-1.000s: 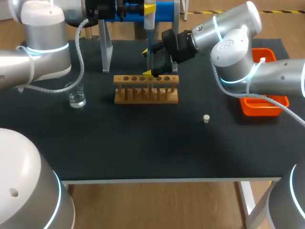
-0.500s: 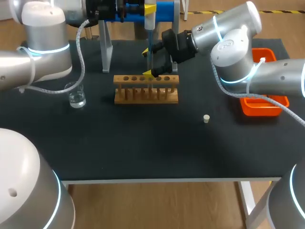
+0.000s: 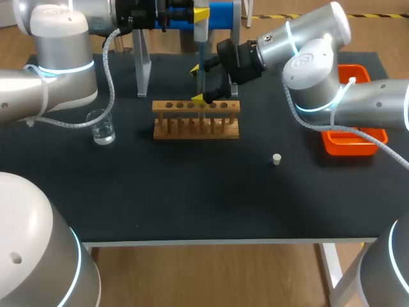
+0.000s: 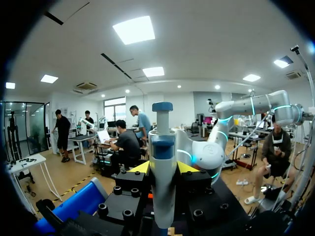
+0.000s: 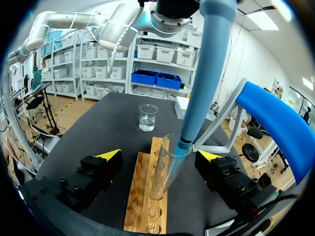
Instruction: Invert the test tube, pick up the pipette, mount the tip to pipette, aspirate from beaker and dispense into the tube, eject the tip, return the pipette, and cap with the stopper.
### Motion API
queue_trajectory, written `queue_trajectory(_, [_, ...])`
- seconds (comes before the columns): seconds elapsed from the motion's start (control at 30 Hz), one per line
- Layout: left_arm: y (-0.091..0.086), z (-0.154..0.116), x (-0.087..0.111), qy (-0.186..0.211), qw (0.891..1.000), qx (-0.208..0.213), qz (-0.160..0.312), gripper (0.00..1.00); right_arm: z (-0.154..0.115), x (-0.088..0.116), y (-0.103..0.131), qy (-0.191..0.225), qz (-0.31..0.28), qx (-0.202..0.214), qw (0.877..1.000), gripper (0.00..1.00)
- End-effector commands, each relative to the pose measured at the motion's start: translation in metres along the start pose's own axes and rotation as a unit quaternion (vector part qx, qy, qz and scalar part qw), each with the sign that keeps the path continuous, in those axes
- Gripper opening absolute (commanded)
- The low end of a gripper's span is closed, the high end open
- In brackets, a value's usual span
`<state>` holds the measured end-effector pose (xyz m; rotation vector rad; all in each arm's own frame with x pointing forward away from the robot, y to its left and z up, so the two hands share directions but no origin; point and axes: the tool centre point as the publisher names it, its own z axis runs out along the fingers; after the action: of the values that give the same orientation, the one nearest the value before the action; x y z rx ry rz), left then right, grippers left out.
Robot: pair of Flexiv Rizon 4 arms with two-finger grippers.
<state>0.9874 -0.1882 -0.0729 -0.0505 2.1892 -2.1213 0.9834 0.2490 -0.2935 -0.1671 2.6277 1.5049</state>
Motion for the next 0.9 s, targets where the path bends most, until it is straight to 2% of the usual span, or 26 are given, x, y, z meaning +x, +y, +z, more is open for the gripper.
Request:
queue_trajectory(0.03, [0.0010, 0.0001, -0.0002, -0.002, 1.000, 0.002, 0.000, 0.00, -0.0007, -0.0006, 0.0003, 0.001, 0.000, 0.001, 1.000, 1.00])
queue_trajectory(0.9, [0.0082, -0.0009, -0.0015, -0.006, 1.000, 0.005, -0.004, 0.00, -0.0007, -0.0006, 0.0003, 0.001, 0.000, 0.001, 1.000, 1.00])
